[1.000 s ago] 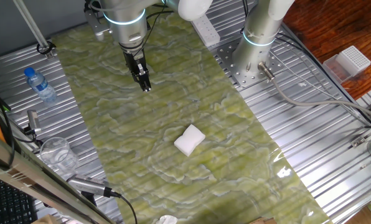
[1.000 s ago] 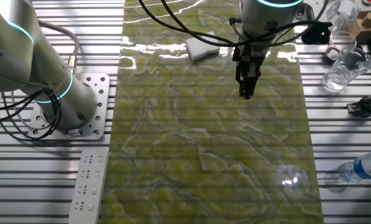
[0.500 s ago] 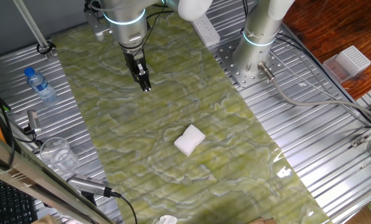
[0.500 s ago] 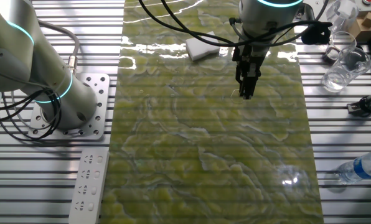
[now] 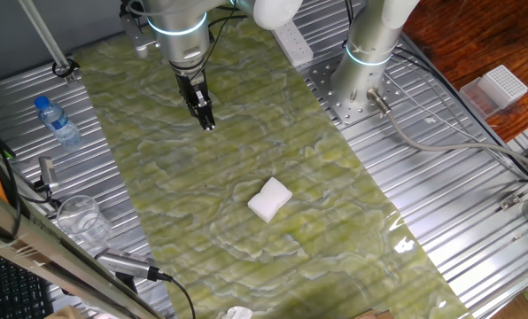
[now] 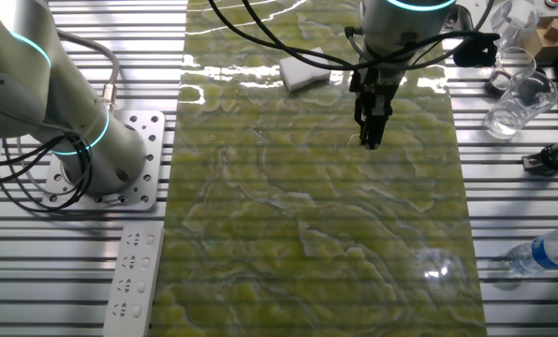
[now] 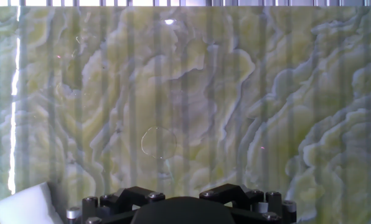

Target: Clean the tabletop with a sponge

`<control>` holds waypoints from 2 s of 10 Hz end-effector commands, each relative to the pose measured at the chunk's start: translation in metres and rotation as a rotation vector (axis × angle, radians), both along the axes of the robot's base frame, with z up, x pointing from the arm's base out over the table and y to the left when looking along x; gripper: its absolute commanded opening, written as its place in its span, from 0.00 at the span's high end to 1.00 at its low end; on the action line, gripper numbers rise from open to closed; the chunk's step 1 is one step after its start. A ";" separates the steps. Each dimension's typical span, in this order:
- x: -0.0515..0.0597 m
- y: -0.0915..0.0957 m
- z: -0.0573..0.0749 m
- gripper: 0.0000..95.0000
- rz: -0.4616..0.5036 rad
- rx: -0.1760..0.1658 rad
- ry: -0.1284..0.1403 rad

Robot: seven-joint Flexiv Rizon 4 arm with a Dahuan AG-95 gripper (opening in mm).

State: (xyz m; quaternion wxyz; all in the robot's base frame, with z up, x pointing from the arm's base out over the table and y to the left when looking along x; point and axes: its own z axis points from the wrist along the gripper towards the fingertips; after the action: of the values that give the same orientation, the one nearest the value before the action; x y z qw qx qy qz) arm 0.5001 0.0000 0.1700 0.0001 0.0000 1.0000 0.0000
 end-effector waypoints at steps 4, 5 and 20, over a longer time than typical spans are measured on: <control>0.035 -0.014 0.010 1.00 0.252 0.091 -0.049; 0.046 -0.021 0.012 1.00 0.253 0.089 -0.047; 0.024 0.053 0.009 0.80 0.265 0.010 -0.028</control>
State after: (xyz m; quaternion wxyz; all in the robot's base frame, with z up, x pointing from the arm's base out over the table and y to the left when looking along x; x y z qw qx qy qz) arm 0.5251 0.0542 0.1784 0.0112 -0.1172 0.9930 0.0040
